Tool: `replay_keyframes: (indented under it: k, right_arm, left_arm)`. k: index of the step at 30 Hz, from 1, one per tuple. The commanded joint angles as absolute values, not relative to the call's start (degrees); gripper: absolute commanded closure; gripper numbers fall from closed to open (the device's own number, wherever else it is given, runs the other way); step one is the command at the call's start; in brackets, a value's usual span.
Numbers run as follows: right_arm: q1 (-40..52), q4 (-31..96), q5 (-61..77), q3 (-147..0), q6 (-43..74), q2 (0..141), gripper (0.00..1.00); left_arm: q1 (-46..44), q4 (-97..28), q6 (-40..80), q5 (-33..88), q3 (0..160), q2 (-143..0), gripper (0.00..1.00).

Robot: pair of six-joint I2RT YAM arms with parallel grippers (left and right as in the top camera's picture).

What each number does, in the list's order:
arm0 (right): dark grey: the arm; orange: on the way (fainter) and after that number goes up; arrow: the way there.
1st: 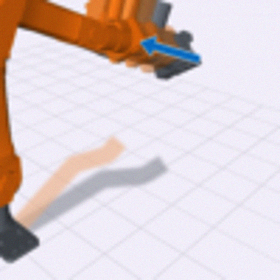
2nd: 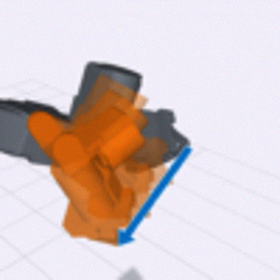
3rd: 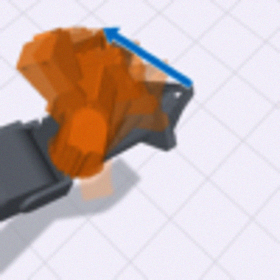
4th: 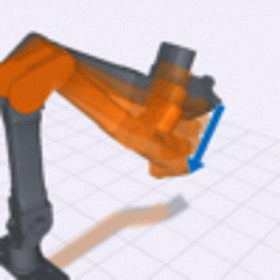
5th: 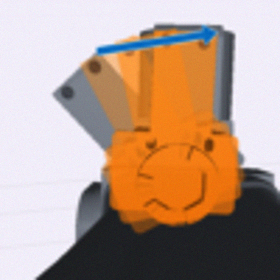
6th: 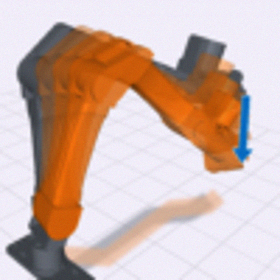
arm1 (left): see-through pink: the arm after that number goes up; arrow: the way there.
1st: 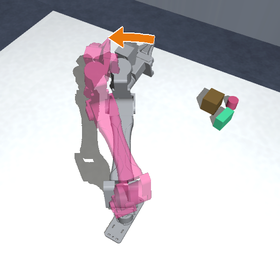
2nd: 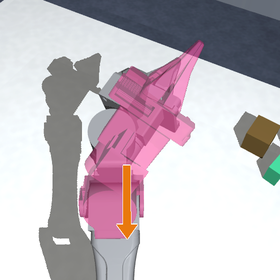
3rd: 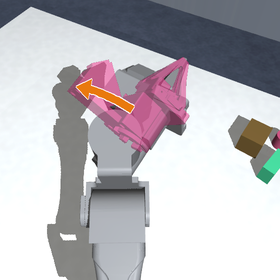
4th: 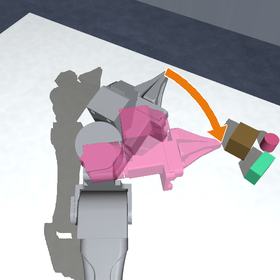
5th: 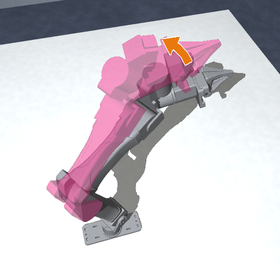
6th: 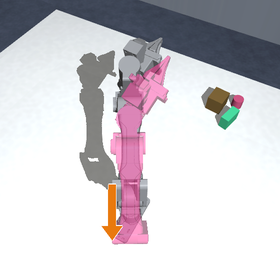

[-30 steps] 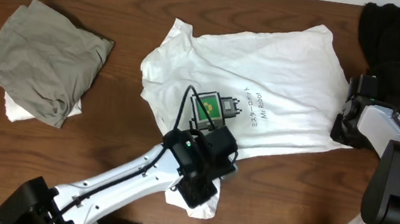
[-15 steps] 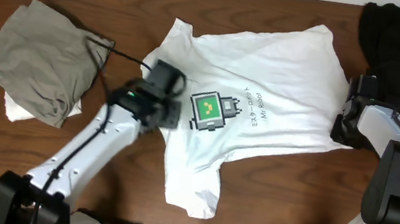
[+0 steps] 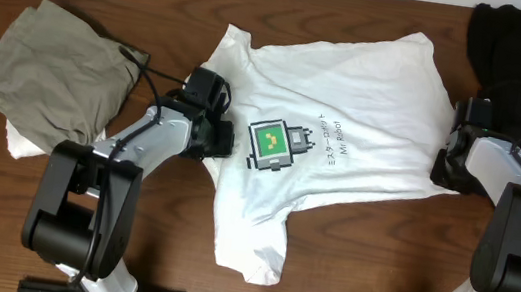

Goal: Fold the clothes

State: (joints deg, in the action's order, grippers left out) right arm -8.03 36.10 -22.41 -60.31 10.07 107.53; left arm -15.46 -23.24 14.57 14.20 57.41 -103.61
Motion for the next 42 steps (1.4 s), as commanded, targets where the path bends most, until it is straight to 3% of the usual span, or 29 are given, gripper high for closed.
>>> replay_keyframes:
  k: [1,7,16,23,33,42]
  right_arm:
    - [-8.6,37.1,-17.5,-58.2,10.9,110.4,0.96]
    - [-8.6,37.2,-17.5,-58.2,10.9,110.4,0.96]
    - [-8.6,37.1,-17.5,-58.2,10.9,110.4,0.96]
    - [-8.6,36.9,-17.5,-58.2,10.9,110.4,0.96]
    - [-8.6,36.7,-16.9,-58.2,10.9,110.4,0.96]
    - [-8.6,36.9,-16.1,-58.2,10.9,110.4,0.96]
  left_arm:
    - [-15.4,-21.1,13.8,6.3,57.1,-107.1,0.64]
    - [-12.9,-10.8,12.3,-8.5,57.1,-107.2,0.64]
    - [-6.8,0.6,10.0,-1.7,57.3,-107.2,0.64]
    - [-6.5,-14.4,8.6,9.1,59.2,-101.1,0.65]
    - [-7.4,-31.7,11.3,10.1,59.2,-77.8,0.65]
    - [-9.1,-36.6,16.0,9.4,54.6,-83.2,0.68]
